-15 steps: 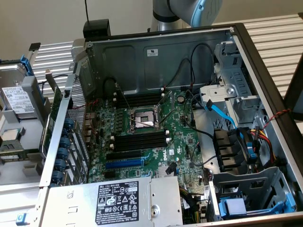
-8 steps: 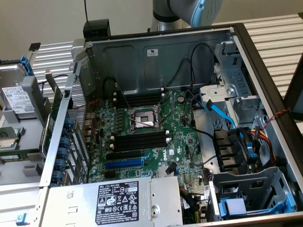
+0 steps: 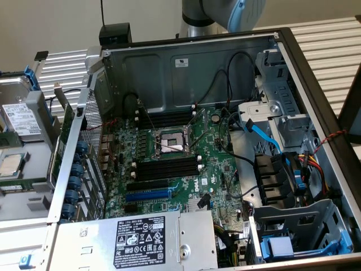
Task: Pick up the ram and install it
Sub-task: 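Pick up the ram and move it above insertion slot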
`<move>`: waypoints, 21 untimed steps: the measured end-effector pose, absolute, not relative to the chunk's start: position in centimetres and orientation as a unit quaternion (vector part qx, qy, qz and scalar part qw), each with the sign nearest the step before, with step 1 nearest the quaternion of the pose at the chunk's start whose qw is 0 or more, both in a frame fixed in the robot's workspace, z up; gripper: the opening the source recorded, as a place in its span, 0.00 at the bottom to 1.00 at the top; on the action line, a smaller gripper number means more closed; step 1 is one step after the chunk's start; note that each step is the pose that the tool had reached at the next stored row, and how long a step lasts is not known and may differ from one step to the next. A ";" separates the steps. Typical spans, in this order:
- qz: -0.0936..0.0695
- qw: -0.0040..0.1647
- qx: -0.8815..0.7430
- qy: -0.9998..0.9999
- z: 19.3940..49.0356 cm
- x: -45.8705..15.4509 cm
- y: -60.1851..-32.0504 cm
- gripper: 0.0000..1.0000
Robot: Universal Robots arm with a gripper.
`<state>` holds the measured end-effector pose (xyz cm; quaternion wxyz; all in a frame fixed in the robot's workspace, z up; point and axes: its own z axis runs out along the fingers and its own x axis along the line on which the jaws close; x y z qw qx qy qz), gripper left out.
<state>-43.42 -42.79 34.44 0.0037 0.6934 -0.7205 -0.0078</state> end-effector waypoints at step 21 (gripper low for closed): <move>-0.015 0.011 0.693 -0.720 40.5 -35.0 -42.8 0.12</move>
